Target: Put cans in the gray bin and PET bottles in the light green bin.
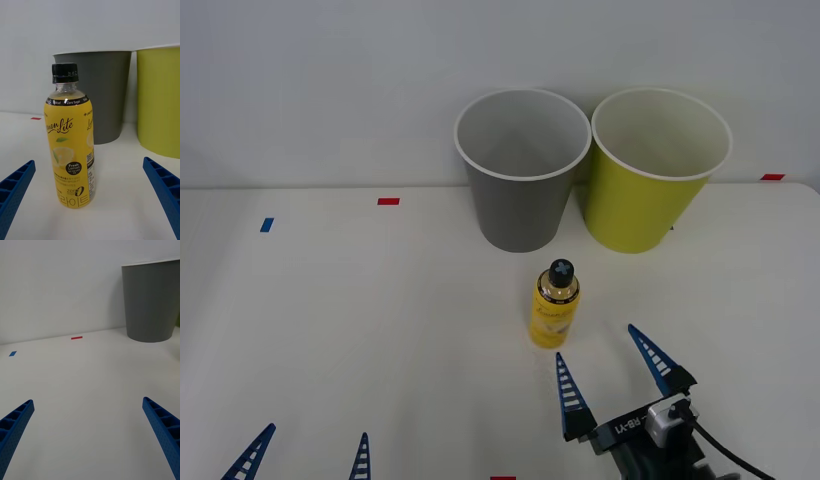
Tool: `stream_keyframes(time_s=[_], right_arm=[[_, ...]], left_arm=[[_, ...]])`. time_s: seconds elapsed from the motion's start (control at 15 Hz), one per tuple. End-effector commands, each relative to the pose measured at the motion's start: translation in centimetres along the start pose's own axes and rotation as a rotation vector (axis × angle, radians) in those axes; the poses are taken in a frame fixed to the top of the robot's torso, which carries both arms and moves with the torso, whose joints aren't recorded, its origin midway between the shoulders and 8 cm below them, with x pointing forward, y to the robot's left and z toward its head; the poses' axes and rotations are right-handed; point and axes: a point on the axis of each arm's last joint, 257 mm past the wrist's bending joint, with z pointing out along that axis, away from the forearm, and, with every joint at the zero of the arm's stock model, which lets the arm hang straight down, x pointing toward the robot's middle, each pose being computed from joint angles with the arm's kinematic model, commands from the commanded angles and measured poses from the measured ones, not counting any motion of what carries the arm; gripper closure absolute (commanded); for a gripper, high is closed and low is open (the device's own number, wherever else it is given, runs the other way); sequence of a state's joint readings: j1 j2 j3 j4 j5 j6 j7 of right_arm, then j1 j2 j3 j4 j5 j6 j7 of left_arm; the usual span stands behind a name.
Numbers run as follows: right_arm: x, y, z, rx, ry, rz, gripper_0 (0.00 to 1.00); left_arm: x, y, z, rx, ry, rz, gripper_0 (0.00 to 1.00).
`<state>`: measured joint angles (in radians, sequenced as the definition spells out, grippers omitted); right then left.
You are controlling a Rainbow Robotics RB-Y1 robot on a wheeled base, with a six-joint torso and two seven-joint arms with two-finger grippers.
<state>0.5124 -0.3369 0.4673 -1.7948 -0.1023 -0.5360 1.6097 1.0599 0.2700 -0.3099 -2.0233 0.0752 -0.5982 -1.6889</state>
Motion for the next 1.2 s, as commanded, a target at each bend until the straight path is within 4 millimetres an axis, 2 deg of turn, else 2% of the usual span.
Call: stream_keyframes(time_s=[0.07,0.4,0.67,0.87,1.2], right_arm=[[0.3,0.4,1.8,-0.019,0.019,0.004,0.00],[0.2,1.1,5.1,-0.042,0.044,0.008,0.00],[-1.1,1.3,7.5,-0.061,0.018,0.022,0.00],[-0.6,1.5,8.4,-0.074,0.050,0.016,0.00],[-0.9,1.7,9.8,-0.086,0.057,0.014,0.00]], left_arm=[[0.0,0.0,0.0,0.000,0.000,0.000,0.00],[0.0,0.0,0.0,0.000,0.000,0.000,0.00],[0.0,0.0,0.0,0.000,0.000,0.000,0.00],[0.0,0.0,0.0,0.000,0.000,0.000,0.00],[0.0,0.0,0.0,0.000,0.000,0.000,0.00]])
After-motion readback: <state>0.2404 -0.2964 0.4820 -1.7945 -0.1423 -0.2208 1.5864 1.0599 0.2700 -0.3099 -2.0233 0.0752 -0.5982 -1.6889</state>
